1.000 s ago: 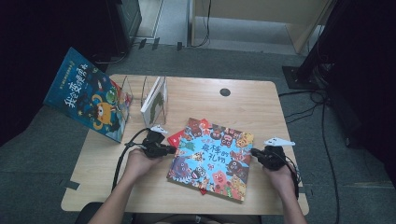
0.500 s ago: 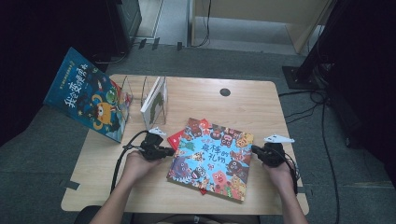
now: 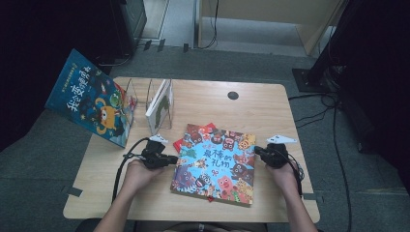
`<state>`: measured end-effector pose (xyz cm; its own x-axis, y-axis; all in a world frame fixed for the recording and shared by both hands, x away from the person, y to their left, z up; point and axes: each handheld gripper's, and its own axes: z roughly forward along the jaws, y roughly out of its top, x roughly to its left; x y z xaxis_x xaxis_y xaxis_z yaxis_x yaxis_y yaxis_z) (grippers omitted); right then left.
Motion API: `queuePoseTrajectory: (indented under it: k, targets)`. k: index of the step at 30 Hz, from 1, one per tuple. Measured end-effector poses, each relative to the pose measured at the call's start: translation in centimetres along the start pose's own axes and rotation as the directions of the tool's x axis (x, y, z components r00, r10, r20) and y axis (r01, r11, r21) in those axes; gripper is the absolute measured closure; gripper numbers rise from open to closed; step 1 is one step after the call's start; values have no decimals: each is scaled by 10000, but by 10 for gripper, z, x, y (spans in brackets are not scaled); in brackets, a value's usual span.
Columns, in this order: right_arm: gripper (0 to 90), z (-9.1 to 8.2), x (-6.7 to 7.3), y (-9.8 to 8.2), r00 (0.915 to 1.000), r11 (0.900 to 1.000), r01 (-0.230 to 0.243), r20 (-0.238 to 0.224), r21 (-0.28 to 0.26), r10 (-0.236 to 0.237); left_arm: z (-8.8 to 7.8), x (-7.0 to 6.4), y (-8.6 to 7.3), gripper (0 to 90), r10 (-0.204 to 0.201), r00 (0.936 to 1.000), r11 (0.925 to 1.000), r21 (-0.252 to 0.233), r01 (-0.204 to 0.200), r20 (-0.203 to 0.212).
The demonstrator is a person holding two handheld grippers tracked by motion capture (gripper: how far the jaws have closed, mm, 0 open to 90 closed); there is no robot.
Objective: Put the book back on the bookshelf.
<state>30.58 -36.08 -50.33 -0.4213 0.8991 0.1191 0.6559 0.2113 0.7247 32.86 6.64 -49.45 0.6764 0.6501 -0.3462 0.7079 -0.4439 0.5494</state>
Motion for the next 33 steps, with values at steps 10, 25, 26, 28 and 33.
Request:
queuePoseTrajectory:
  k: [10,25,26,28,33]
  targets:
    - [900,15,5,11,10000,9998,54,-24,-173,-55,-7,-1,-13,900,-555,9983,9984,-46,556,175]
    - [900,36,11,25,9998,9998,84,181,-173,-81,-13,-10,-31,900,-1005,9944,9947,-205,1012,323]
    - [900,37,11,27,9999,10000,7,173,-91,-6,-13,-11,-32,900,-990,9946,9948,-215,997,317]
    - [900,39,13,29,9996,9999,83,256,-100,-80,-14,-13,-34,900,-1067,9937,9939,-234,1075,340]
    - [900,43,13,33,9996,9999,98,259,-121,-95,-14,-18,-38,900,-1065,9937,9940,-215,1073,349]
